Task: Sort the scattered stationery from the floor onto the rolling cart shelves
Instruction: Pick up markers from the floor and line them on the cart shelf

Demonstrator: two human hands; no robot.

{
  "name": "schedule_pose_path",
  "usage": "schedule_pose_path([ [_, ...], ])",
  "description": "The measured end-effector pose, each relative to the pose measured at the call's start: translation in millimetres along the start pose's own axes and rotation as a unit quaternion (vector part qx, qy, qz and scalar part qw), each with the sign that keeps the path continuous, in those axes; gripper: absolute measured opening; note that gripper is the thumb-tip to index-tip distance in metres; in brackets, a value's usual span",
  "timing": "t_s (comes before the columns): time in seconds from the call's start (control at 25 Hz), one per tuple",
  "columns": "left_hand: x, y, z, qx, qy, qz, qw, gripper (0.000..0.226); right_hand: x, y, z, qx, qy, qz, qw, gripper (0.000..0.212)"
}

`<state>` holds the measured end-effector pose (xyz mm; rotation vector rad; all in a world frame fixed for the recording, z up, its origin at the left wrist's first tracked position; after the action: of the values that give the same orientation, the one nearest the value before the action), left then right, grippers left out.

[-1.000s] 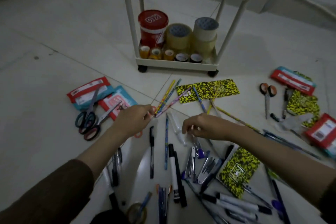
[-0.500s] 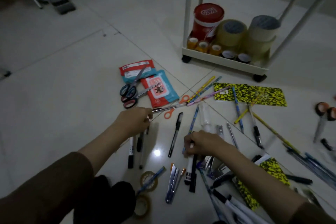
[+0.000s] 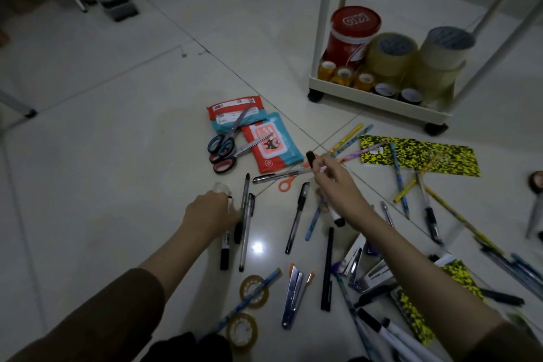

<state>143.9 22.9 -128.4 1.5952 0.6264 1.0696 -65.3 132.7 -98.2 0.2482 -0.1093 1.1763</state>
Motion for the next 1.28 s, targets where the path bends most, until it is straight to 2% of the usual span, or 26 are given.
schedule_pose_path([
  [0.12,8,-17,-11,0.006,-0.006,0.039,0.999,0.034,-5,-2,1,-0.088,-0.026,-0.032,0.995,0.012],
  [0.24,6,-21,-9,0.098,0.014,0.058,0.993,0.028,-6,-4,-7,-0.124,-0.071,-0.047,0.989,0.008],
  [0.32,2,-18,-6,0.134,0.018,0.056,0.989,0.024,-4,-9,-10,-0.151,-0.1,-0.028,0.983,0.01],
  [0.48,4,-23,-11,0.15,-0.007,0.085,0.985,0.016,2,-13,-10,-0.11,-0.099,0.006,0.989,0.01],
  [0.6,-2,-7,-15,0.21,0.006,0.055,0.976,0.018,8,-9,-10,-0.113,-0.112,-0.001,0.987,0.012],
  [0.68,-9,16,-31,0.321,-0.005,0.044,0.946,0.018,13,-9,-8,-0.123,-0.111,-0.004,0.986,0.02],
  [0.8,-8,48,-83,0.514,-0.063,0.097,0.85,0.016,21,-13,-4,-0.132,-0.092,-0.011,0.987,0.029],
  [0.88,-2,61,-119,0.564,-0.113,0.135,0.807,0.012,30,-8,-5,-0.156,-0.078,-0.045,0.984,0.035],
  [1.0,5,65,-154,0.571,-0.163,0.197,0.78,0.009,52,19,-1,-0.158,-0.062,-0.083,0.982,0.038],
  [1.12,16,60,-191,0.504,-0.26,0.249,0.785,0.016,79,51,0,-0.122,-0.054,-0.107,0.985,0.032],
  [1.28,35,54,-245,0.369,-0.42,0.204,0.804,0.019,121,95,-14,-0.079,-0.106,-0.189,0.973,0.033],
])
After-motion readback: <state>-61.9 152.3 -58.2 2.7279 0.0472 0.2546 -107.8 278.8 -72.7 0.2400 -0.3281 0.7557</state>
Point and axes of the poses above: each hand's wrist, its own x-axis away from the middle knuckle, its own y-axis out of the back of the hand, z = x × y, the point moved 4 cm from there along -x, towards the middle knuckle, and after that the axes turned 3 degrees about -x, right-handed, at the moved point
